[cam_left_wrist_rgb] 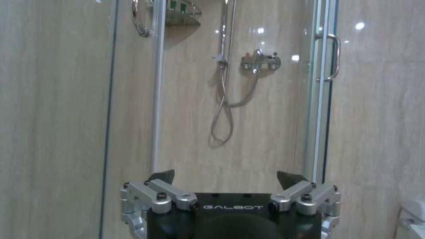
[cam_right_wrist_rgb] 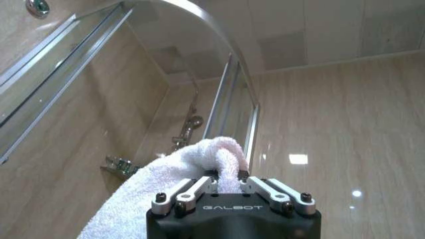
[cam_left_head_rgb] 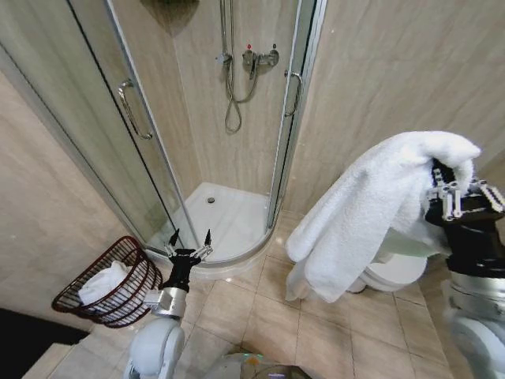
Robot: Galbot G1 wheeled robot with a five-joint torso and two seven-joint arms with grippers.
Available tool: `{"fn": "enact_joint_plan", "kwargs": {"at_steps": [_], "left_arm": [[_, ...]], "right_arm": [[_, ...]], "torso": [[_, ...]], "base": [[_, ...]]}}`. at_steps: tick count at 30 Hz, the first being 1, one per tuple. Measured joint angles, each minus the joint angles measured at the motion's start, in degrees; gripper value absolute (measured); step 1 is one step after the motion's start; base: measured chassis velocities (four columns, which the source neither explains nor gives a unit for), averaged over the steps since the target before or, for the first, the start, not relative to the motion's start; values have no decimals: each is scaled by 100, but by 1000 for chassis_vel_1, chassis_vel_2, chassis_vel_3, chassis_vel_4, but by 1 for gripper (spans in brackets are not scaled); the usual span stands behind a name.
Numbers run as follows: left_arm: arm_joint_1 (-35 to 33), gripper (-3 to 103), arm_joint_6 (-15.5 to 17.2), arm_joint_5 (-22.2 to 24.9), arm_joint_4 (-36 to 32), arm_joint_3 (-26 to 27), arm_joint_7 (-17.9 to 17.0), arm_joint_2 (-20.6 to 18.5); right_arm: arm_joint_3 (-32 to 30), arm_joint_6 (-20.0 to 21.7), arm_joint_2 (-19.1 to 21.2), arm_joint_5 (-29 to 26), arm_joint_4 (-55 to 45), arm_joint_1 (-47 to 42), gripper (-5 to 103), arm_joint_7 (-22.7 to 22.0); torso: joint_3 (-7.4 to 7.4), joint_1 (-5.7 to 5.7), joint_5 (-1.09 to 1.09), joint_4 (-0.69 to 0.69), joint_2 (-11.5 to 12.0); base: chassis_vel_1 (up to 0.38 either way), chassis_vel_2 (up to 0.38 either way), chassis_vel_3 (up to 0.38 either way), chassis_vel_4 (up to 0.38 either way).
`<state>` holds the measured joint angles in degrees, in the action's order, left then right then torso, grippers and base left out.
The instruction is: Discard the used towel into the hamper.
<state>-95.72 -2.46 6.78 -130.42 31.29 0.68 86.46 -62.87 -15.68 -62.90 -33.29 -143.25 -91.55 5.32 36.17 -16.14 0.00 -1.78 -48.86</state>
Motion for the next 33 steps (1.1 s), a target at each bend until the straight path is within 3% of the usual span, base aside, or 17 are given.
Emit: {"fn": "enact_joint_plan", "kwargs": {"at_steps": [33], "left_arm": [[0, 100, 0, 0, 0, 0, 0, 0]], "right_arm": [[91, 150, 48, -147, 1, 71, 12, -203]], "torso": [[499, -383, 0, 0, -879]], "base": [[0, 0, 0, 0]]}}
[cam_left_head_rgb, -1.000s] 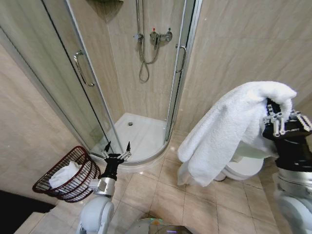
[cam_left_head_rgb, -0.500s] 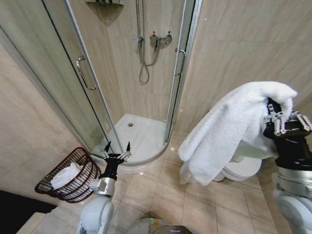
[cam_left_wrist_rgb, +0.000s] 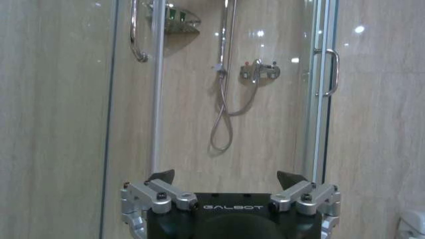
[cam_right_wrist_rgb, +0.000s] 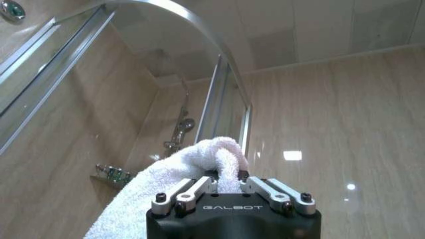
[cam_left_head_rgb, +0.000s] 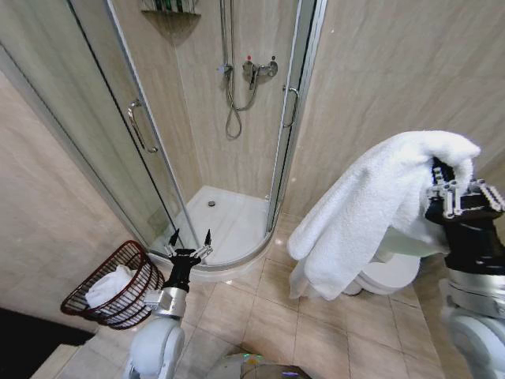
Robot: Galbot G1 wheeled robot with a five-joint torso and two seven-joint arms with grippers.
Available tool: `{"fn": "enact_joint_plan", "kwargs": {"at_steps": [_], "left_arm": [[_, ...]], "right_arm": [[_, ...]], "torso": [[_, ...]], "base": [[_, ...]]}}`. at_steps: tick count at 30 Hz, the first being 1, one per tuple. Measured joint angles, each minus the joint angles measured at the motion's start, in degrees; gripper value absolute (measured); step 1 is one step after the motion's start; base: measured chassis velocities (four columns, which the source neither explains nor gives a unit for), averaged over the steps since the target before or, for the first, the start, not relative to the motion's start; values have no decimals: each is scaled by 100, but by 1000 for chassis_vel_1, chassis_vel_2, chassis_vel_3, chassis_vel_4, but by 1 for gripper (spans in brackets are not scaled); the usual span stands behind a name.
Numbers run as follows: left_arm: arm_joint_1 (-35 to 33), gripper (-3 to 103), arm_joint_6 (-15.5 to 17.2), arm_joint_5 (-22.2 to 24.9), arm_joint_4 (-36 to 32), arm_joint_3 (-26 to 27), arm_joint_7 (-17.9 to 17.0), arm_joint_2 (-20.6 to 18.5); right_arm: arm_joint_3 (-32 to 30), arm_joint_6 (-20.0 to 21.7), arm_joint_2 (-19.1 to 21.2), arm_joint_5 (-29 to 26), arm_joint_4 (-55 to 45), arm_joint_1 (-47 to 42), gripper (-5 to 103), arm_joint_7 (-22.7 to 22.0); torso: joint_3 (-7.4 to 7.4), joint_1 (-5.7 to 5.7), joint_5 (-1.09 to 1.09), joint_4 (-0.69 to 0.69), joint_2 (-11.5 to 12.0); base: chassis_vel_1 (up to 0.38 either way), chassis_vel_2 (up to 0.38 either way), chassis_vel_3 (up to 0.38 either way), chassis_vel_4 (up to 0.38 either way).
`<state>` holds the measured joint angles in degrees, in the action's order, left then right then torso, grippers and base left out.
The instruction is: Discard the used towel into the hamper.
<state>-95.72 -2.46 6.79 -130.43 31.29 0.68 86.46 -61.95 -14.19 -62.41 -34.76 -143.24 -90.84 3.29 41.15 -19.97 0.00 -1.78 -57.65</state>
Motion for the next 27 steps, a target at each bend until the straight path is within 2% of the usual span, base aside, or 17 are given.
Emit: {"fn": "enact_joint_plan", "kwargs": {"at_steps": [15, 17, 19, 27], "left_arm": [[0, 100, 0, 0, 0, 0, 0, 0], [0, 100, 0, 0, 0, 0, 0, 0], [0, 100, 0, 0, 0, 0, 0, 0], [0, 100, 0, 0, 0, 0, 0, 0]], "right_arm": [[-29, -1, -21, 9, 0, -33, 12, -34], [-29, -1, -21, 9, 0, -33, 12, -34], [-30, -4, -45, 16, 0, -49, 12, -31], [-29, -7, -51, 25, 0, -61, 12, -27]], "torso": [[247, -189, 0, 0, -435], [247, -189, 0, 0, -435], [330, -261, 0, 0, -591], [457, -362, 0, 0, -819]], "base": [[0, 0, 0, 0], [0, 0, 0, 0], [0, 0, 0, 0], [0, 0, 0, 0]]}}
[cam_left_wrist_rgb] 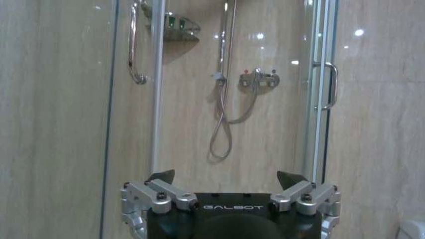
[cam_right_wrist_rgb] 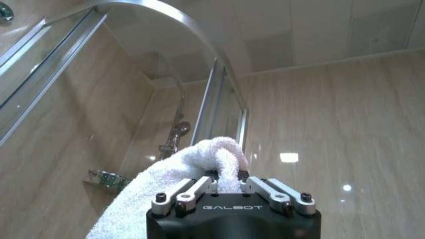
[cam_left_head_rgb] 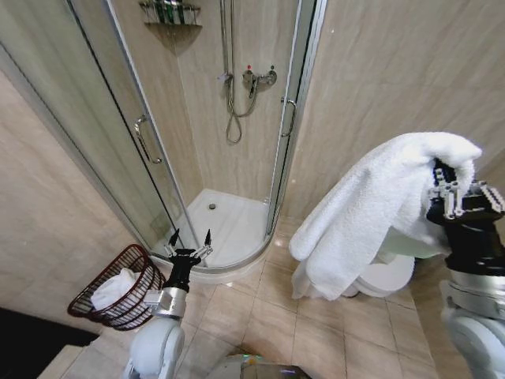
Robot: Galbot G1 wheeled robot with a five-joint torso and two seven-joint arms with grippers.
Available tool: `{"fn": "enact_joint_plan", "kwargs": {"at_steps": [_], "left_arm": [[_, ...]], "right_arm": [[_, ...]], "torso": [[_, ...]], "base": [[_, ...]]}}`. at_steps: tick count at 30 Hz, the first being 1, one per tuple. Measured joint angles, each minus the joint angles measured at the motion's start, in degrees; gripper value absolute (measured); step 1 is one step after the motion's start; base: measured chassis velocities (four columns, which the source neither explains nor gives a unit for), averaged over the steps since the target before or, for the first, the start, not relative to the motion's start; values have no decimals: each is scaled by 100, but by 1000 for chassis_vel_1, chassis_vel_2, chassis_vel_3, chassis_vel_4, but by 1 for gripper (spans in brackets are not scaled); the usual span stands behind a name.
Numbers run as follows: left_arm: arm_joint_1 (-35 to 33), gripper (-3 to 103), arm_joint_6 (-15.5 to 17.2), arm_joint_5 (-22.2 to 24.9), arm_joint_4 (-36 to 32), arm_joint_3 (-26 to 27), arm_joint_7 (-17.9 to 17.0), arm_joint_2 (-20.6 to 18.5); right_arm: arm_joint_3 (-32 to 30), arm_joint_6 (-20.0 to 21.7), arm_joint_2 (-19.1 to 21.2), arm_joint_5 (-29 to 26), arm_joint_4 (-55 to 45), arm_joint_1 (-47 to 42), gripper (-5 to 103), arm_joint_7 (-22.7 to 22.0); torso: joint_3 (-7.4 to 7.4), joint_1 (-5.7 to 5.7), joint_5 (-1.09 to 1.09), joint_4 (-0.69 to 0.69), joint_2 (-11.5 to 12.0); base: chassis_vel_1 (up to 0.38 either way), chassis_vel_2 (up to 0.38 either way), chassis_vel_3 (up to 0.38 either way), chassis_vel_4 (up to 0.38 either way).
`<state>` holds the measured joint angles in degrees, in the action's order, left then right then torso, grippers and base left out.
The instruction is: Discard the used towel into the hamper.
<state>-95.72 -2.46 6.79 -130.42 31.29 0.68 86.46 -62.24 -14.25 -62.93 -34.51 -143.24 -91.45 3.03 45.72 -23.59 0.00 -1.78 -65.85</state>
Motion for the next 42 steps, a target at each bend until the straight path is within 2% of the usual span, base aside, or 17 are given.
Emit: {"fn": "enact_joint_plan", "kwargs": {"at_steps": [23, 42], "left_arm": [[0, 100, 0, 0, 0, 0, 0, 0], [0, 100, 0, 0, 0, 0, 0, 0]], "right_arm": [[73, -20, 13, 27, 0, -9, 12, 12], [58, -28, 24, 32, 0, -14, 12, 5]], "torso": [[374, -306, 0, 0, -679], [728, -608, 0, 0, -1335]], "base": [[0, 0, 0, 0], [0, 0, 0, 0]]}}
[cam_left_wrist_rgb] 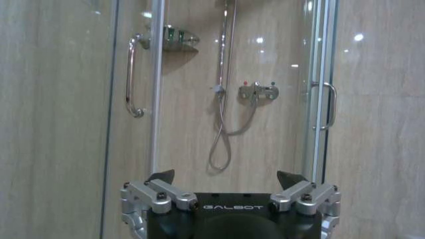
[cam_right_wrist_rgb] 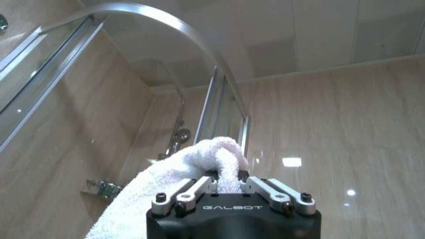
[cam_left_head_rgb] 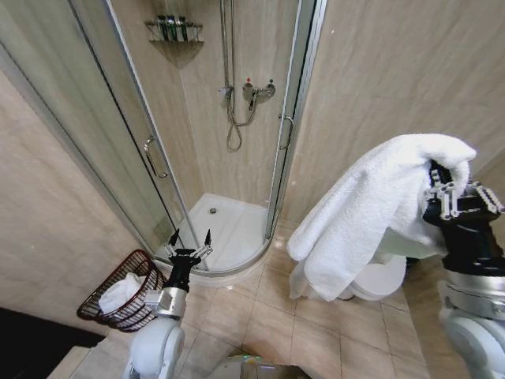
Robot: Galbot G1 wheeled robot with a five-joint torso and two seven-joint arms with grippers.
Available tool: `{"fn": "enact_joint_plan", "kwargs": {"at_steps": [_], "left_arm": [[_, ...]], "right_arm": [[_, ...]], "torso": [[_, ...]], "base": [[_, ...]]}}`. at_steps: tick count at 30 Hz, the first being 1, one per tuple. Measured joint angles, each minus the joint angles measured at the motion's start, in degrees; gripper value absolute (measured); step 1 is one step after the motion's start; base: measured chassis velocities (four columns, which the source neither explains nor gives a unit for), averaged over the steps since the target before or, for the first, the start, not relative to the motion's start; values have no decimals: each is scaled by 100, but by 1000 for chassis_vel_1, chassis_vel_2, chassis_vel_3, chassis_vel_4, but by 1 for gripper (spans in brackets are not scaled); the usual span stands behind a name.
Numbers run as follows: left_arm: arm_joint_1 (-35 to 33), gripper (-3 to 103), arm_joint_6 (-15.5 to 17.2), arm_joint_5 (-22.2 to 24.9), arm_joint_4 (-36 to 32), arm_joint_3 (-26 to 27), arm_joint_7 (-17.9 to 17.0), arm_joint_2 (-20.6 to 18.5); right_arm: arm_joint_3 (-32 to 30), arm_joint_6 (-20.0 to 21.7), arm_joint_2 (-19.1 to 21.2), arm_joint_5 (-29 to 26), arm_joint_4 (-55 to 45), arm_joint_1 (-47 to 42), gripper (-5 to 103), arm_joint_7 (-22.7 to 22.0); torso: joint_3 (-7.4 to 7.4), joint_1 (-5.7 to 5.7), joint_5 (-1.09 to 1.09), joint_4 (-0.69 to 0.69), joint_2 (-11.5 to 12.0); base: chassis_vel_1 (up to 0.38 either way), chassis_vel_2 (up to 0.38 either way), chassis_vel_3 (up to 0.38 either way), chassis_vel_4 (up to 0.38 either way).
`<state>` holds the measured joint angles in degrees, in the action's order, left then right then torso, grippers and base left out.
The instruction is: Discard the used towel into the hamper.
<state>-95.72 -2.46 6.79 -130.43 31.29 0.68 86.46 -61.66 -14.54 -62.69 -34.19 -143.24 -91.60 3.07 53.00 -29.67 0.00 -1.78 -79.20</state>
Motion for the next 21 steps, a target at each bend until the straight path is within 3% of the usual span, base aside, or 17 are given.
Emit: {"fn": "enact_joint_plan", "kwargs": {"at_steps": [12, 21], "left_arm": [[0, 100, 0, 0, 0, 0, 0, 0], [0, 100, 0, 0, 0, 0, 0, 0]], "right_arm": [[-5, -1, 7, -2, 0, 2, 12, -2], [-6, -2, 4, -2, 0, 1, 12, -2]], "torso": [[211, -182, 0, 0, -394], [224, -198, 0, 0, -421]], "base": [[0, 0, 0, 0], [0, 0, 0, 0]]}}
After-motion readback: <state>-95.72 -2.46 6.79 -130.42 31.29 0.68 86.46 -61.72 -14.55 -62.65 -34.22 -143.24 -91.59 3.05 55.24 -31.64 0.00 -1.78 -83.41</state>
